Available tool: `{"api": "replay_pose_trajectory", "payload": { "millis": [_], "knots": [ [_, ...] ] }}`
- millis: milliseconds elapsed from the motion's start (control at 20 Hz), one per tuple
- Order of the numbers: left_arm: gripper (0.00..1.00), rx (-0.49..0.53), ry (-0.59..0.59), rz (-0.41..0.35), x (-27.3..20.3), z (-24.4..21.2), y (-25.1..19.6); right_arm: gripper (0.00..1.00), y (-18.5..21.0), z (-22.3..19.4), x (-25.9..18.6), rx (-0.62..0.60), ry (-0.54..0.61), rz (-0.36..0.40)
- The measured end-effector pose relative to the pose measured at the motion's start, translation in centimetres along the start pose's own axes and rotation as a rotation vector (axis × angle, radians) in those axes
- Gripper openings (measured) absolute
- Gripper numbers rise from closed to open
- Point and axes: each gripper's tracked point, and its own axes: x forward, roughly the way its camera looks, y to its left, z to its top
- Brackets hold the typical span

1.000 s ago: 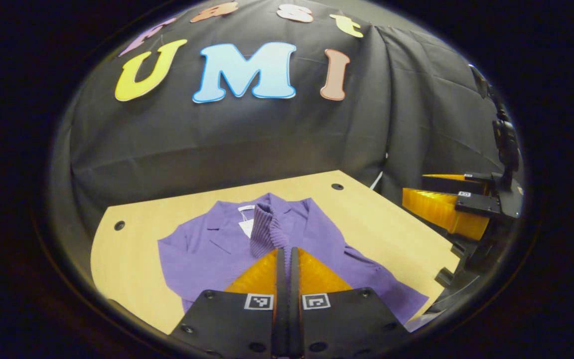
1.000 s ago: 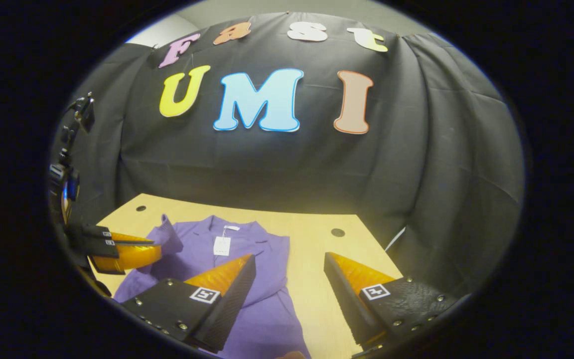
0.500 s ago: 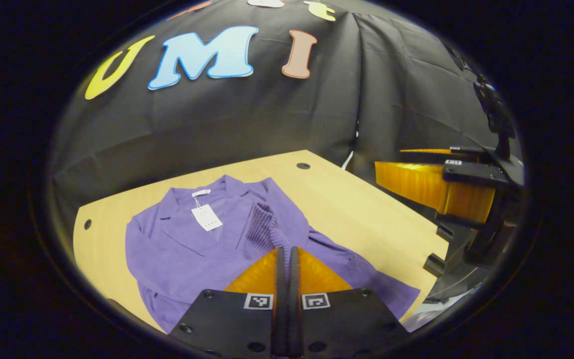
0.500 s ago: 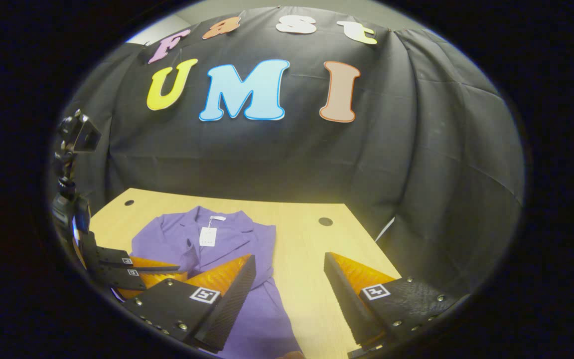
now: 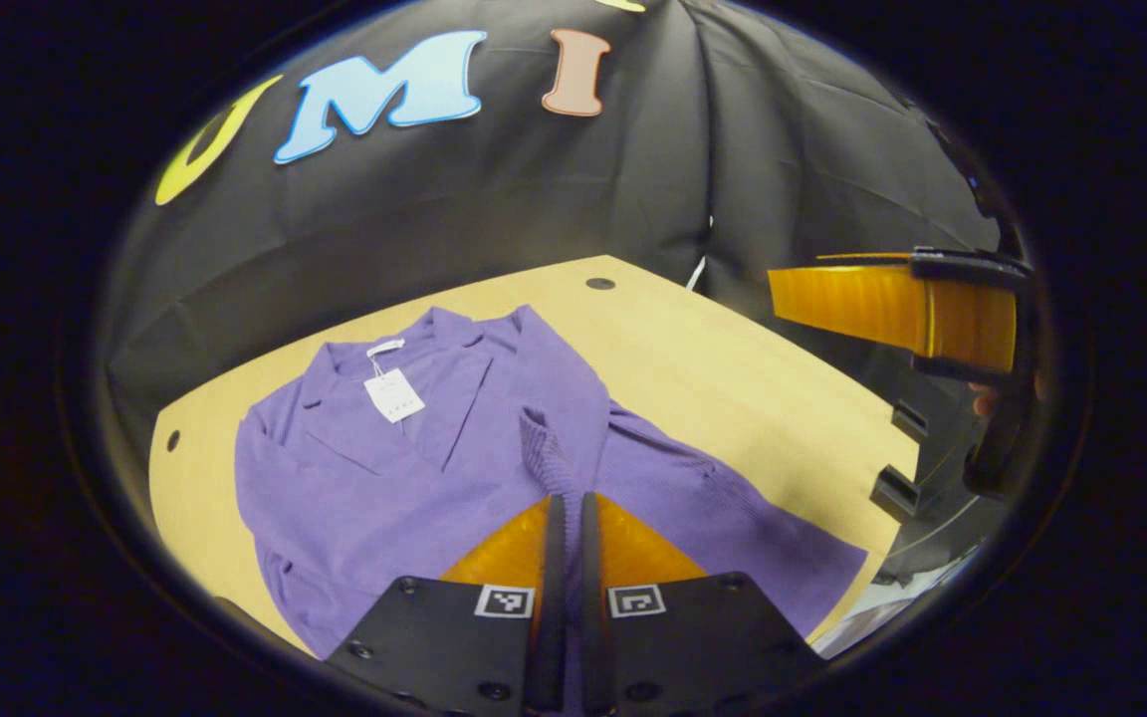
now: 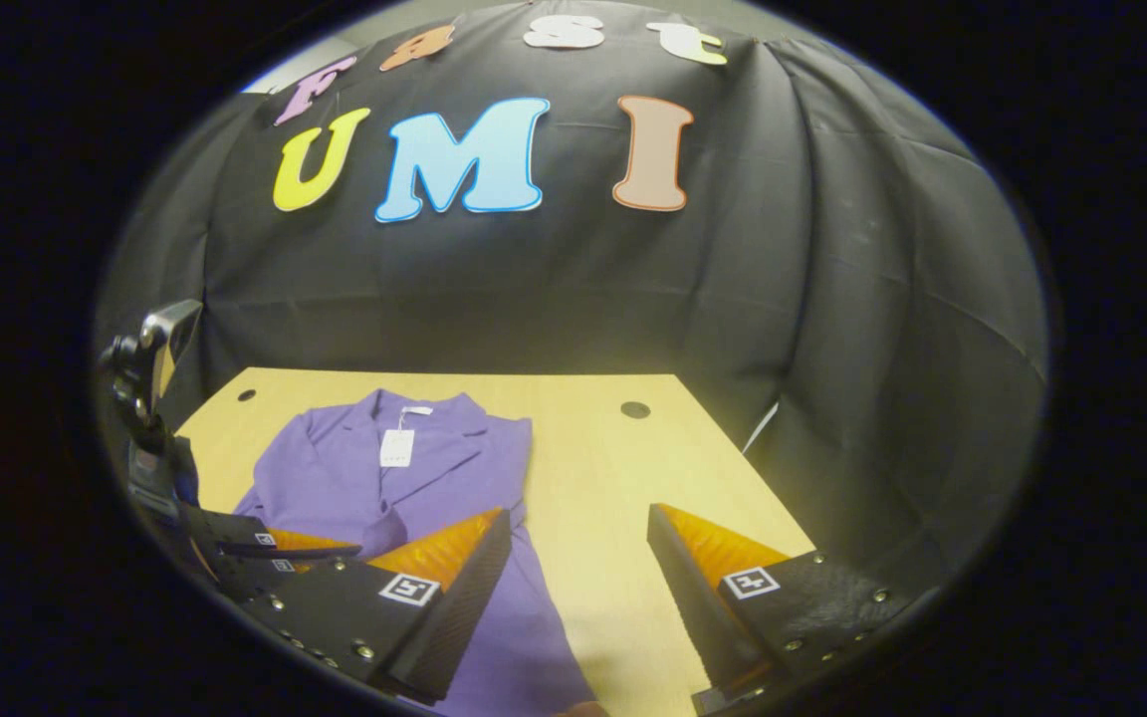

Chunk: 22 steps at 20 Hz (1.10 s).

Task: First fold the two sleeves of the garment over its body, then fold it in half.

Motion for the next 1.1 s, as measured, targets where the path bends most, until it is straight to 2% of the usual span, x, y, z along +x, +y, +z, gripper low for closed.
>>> {"api": "replay_pose_trajectory", "payload": {
  "millis": [50,100,300,400,500,650,850,1100],
  "knots": [
    [0.13,-0.017,-0.001,0.016,-0.1,-0.1,0.2,0.88,-0.2,-0.4,-0.1,-0.006,0.007,0.007],
    [0.2,-0.032,-0.005,0.038,-0.4,-0.3,0.4,0.88,-0.4,-0.9,-0.1,-0.012,0.016,0.017],
    [0.77,-0.105,-0.031,0.102,-3.1,-1.0,1.4,0.88,-0.2,-4.2,-0.9,-0.006,0.079,0.053],
    [0.82,-0.129,-0.047,0.131,-5.1,-1.5,2.4,0.88,0.1,-6.2,-1.6,-0.004,0.12,0.058],
    [0.99,-0.149,-0.049,0.158,-7.5,-2.2,3.7,0.88,0.8,-8.0,-2.5,-0.017,0.158,0.072],
    [0.98,-0.195,-0.017,0.217,-11.4,-4.7,6.7,0.89,2.2,-12.5,-4.3,-0.012,0.29,0.102],
    [0.99,-0.253,0.063,0.299,-15.4,-9.5,11.1,0.88,2.7,-17.8,-6.0,0.009,0.452,0.086],
    [0.98,-0.295,0.16,0.362,-19.5,-15.3,14.3,0.88,2.4,-21.7,-6.7,-0.003,0.557,0.054]
  ]
}}
